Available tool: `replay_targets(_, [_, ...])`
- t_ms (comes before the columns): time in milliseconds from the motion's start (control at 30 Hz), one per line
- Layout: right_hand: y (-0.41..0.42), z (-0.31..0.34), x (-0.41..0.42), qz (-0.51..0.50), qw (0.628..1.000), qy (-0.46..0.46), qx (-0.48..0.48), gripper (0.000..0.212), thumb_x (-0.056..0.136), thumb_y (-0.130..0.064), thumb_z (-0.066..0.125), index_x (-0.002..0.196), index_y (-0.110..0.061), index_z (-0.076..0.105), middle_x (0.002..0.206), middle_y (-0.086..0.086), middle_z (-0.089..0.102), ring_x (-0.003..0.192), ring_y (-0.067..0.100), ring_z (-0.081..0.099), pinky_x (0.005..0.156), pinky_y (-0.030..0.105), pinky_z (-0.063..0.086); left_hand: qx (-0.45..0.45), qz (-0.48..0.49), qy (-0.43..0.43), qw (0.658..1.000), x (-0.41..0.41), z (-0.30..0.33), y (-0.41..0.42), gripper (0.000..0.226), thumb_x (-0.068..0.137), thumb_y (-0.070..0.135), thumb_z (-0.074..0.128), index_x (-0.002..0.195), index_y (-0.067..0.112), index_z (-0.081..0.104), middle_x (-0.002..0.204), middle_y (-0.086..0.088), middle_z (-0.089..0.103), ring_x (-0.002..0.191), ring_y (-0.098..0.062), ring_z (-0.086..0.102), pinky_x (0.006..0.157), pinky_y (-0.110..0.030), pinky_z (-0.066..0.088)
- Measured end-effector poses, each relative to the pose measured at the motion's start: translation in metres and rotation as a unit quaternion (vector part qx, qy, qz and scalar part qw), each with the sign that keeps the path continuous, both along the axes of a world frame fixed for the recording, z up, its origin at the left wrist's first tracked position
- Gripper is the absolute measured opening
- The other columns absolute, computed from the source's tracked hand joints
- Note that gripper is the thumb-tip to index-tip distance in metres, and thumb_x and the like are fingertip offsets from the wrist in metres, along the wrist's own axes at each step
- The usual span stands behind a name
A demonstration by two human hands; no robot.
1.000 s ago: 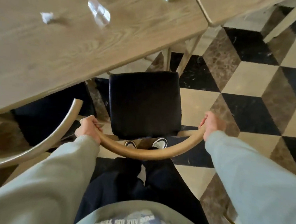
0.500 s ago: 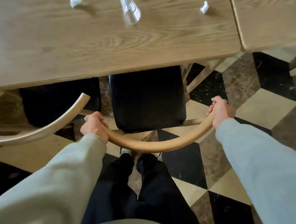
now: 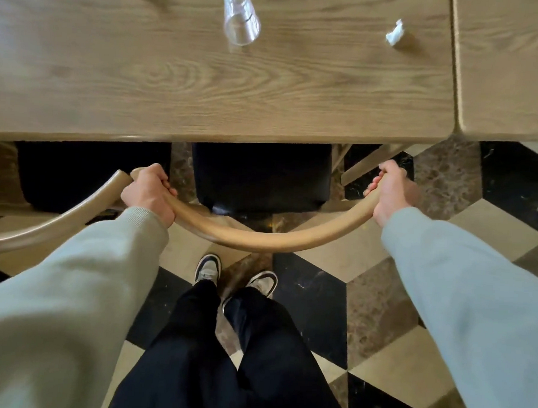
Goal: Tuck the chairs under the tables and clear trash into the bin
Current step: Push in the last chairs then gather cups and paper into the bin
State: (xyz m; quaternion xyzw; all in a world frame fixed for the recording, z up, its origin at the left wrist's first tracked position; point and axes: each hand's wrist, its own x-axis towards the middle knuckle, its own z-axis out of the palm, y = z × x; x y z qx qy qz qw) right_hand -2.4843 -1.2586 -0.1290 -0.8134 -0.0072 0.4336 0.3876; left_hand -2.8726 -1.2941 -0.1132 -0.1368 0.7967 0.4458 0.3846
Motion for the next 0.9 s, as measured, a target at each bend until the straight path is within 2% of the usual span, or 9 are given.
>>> replay_targets(133, [0.014, -0.002, 0.000, 0.005, 1.000, 0.022, 0.004, 0.018, 0.070, -0.030, 0.074, 0.075, -0.017, 0.062, 0.050, -0.005, 0.058, 0.042, 0.011, 0.052, 0.049, 0.026, 0.051, -0.005, -0.003, 0.010, 1.000, -0.002, -0.002, 0.016, 0.018, 0.055, 0.009, 0.063, 0.072, 0.012, 0.059, 0.041, 0.004, 0.054, 0.037, -0.014, 0.049, 0.051, -0.026, 0.048])
replay_targets(267, [0.012, -0.001, 0.001, 0.001, 0.999, 0.034, -0.009, 0.020, 0.071, -0.032, 0.074, 0.079, -0.017, 0.063, 0.050, -0.005, 0.059, 0.044, 0.011, 0.054, 0.050, 0.026, 0.052, -0.012, -0.009, 0.019, 1.000, 0.001, -0.002, 0.014, 0.015, 0.055, 0.009, 0.063, 0.068, 0.012, 0.056, 0.041, 0.004, 0.053, 0.037, -0.015, 0.048, 0.052, -0.027, 0.047])
replay_targets(400, [0.015, 0.004, -0.003, -0.010, 0.999, 0.030, -0.021, 0.021, 0.074, -0.034, 0.074, 0.079, -0.016, 0.065, 0.051, -0.005, 0.061, 0.043, 0.011, 0.055, 0.052, 0.026, 0.053, -0.025, -0.017, 0.030, 0.999, -0.002, -0.003, 0.016, 0.012, 0.057, 0.012, 0.062, 0.069, 0.011, 0.059, 0.042, 0.004, 0.055, 0.037, -0.014, 0.052, 0.054, -0.030, 0.052])
replay_targets(600, [0.019, 0.012, -0.005, -0.031, 0.999, 0.015, -0.034, 0.028, 0.078, -0.042, 0.069, 0.081, -0.014, 0.068, 0.052, -0.004, 0.064, 0.042, 0.011, 0.057, 0.050, 0.025, 0.054, -0.056, -0.018, 0.030, 0.998, -0.005, -0.006, 0.019, 0.025, 0.056, 0.016, 0.061, 0.078, 0.009, 0.071, 0.049, 0.001, 0.065, 0.043, -0.018, 0.064, 0.062, -0.035, 0.064])
replay_targets(800, [0.019, 0.009, -0.007, -0.034, 0.998, 0.011, -0.042, 0.031, 0.078, -0.044, 0.067, 0.083, -0.014, 0.070, 0.055, -0.002, 0.066, 0.046, 0.012, 0.061, 0.050, 0.025, 0.055, -0.080, -0.042, 0.025, 0.996, 0.000, -0.002, 0.016, 0.024, 0.066, 0.015, 0.061, 0.088, 0.011, 0.069, 0.051, 0.002, 0.066, 0.049, -0.016, 0.067, 0.064, -0.034, 0.064])
replay_targets(900, [0.015, 0.008, -0.005, -0.017, 0.999, 0.002, -0.048, 0.033, 0.083, -0.048, 0.065, 0.087, -0.015, 0.070, 0.059, -0.002, 0.071, 0.050, 0.011, 0.067, 0.055, 0.027, 0.058, -0.078, -0.053, 0.031, 0.995, 0.000, -0.003, 0.015, 0.029, 0.067, 0.019, 0.061, 0.094, 0.012, 0.069, 0.060, 0.001, 0.071, 0.056, -0.016, 0.072, 0.065, -0.034, 0.062])
